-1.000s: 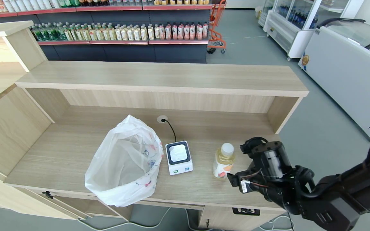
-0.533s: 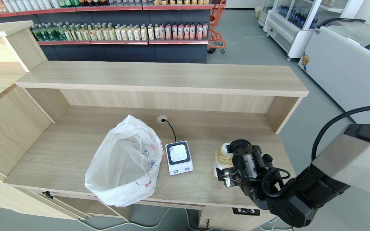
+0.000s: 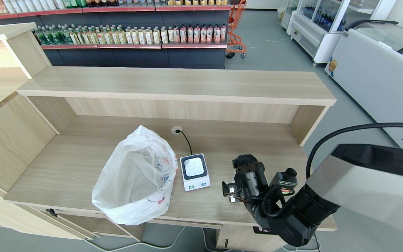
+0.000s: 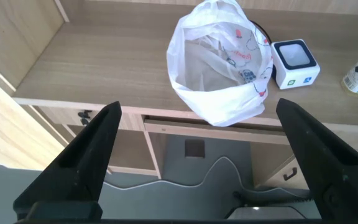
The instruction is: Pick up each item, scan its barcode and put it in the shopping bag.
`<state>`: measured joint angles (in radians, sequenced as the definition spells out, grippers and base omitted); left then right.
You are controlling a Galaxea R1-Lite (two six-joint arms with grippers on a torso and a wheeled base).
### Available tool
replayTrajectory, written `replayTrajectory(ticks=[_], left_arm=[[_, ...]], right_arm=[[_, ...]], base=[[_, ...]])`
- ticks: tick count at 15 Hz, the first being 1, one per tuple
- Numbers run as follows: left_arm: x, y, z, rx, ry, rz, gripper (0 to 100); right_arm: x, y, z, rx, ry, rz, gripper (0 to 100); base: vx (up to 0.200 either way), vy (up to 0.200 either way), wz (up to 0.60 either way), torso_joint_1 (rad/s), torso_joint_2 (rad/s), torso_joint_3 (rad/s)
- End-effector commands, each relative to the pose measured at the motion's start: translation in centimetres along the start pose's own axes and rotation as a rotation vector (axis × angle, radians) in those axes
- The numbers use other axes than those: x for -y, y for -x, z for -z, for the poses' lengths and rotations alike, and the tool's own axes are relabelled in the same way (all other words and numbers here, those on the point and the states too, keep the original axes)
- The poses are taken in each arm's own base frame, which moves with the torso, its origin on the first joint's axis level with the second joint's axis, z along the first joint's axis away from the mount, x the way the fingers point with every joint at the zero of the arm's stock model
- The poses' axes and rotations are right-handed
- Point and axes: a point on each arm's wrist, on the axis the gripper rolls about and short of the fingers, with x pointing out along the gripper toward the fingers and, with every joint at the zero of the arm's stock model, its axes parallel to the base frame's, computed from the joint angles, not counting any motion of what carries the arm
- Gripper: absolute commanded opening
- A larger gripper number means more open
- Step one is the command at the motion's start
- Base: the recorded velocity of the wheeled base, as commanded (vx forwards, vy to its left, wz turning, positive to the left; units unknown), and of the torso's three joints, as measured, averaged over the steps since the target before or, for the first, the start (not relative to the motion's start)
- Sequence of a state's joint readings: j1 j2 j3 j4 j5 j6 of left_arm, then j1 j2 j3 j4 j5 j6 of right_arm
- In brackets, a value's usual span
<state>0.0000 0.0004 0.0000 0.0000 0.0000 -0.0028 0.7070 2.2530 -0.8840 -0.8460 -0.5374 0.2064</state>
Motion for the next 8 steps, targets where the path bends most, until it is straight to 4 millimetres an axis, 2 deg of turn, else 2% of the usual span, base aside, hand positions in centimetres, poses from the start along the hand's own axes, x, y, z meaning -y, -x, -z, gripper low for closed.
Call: replayTrajectory(ticks=[1,8], left_arm=[[0.0,0.0,0.0,0.000,0.000,0.000,100],[0.0,0.0,0.0,0.002,0.000,0.000,100]], right_arm=[[-0.8,-1.1,0.6,0.001,0.009,0.019,100],[-1.3,-3.5,0.6,0.075,0.046,0.068,100]], base=[[0.000,0.000,0.00,0.000,0.00,0.000],[0.000,0.000,0.00,0.000,0.00,0.000]])
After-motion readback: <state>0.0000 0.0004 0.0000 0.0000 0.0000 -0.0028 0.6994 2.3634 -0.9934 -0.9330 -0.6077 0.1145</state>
